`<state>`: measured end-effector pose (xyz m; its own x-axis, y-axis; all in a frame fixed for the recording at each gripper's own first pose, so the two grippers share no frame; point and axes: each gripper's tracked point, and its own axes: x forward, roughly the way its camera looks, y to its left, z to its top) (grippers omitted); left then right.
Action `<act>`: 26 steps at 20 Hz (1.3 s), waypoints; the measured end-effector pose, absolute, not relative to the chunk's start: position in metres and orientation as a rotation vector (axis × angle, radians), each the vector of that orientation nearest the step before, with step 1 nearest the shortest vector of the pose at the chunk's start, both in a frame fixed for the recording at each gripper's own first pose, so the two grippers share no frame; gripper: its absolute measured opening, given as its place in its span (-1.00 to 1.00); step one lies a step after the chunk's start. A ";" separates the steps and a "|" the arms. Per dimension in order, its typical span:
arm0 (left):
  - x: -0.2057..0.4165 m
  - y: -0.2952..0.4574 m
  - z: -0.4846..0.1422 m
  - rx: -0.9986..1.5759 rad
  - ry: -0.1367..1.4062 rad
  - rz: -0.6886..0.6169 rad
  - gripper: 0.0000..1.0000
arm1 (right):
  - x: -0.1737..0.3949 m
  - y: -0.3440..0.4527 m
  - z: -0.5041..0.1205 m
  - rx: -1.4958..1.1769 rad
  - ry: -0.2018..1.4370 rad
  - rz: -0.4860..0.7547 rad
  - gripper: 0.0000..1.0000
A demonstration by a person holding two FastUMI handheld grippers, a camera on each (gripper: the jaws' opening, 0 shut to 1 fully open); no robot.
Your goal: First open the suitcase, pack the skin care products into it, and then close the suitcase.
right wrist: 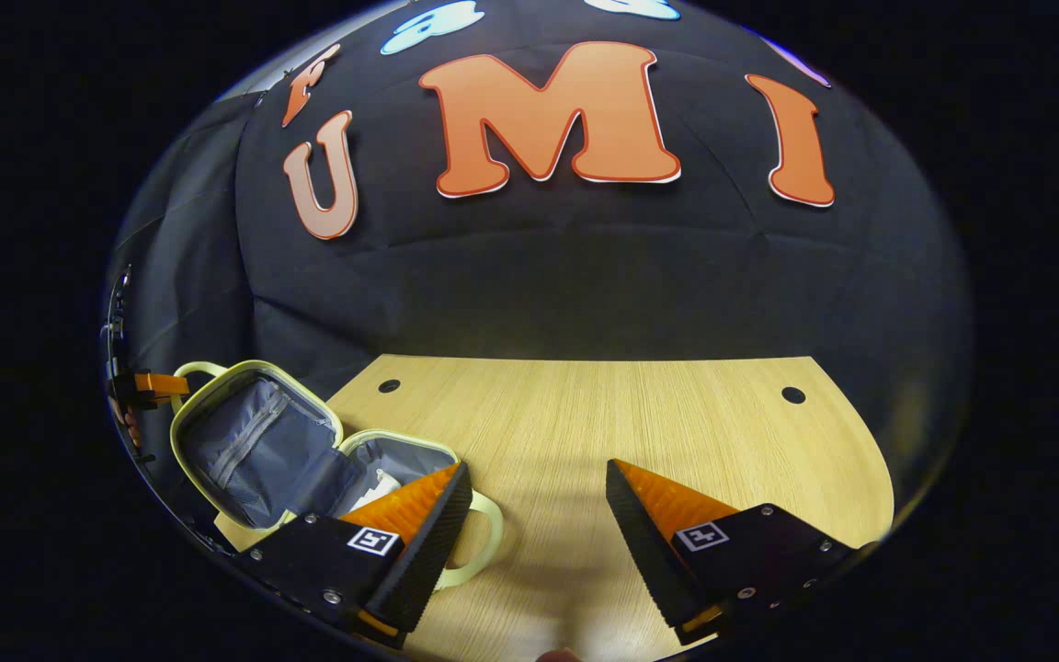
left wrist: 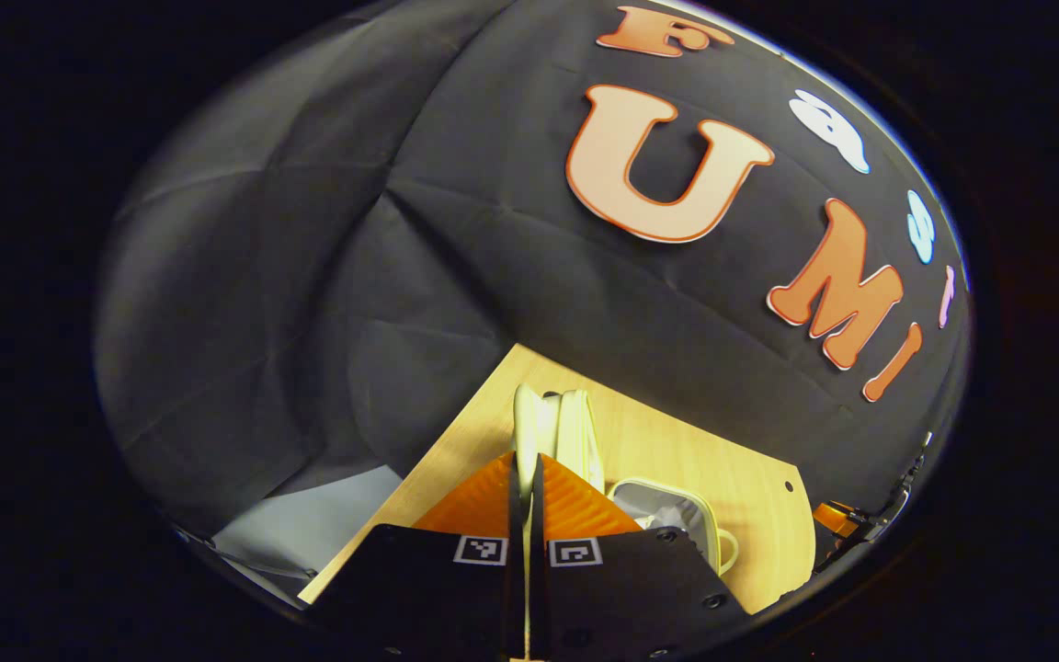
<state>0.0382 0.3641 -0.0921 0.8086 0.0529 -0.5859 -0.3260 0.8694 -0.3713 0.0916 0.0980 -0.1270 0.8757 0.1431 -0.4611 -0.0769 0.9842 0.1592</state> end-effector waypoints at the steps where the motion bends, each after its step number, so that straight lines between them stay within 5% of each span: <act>1: 0.037 0.353 -0.081 -0.482 0.581 0.191 -0.95 | 0.090 0.099 -0.125 0.139 0.487 0.127 0.87; 11: 0.066 0.231 -0.028 -0.494 0.529 -0.059 -0.95 | 0.081 0.087 -0.108 0.124 0.435 0.191 0.87; 26: 0.079 0.112 -0.043 -0.528 0.565 -0.260 -0.95 | 0.072 0.058 -0.113 0.119 0.448 0.207 0.87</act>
<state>0.0790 0.1117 -0.0427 0.8170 -0.3729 -0.4399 0.0905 0.8362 -0.5409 0.0721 0.0577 -0.1131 0.8810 0.2242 -0.4166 -0.1721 0.9721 0.1593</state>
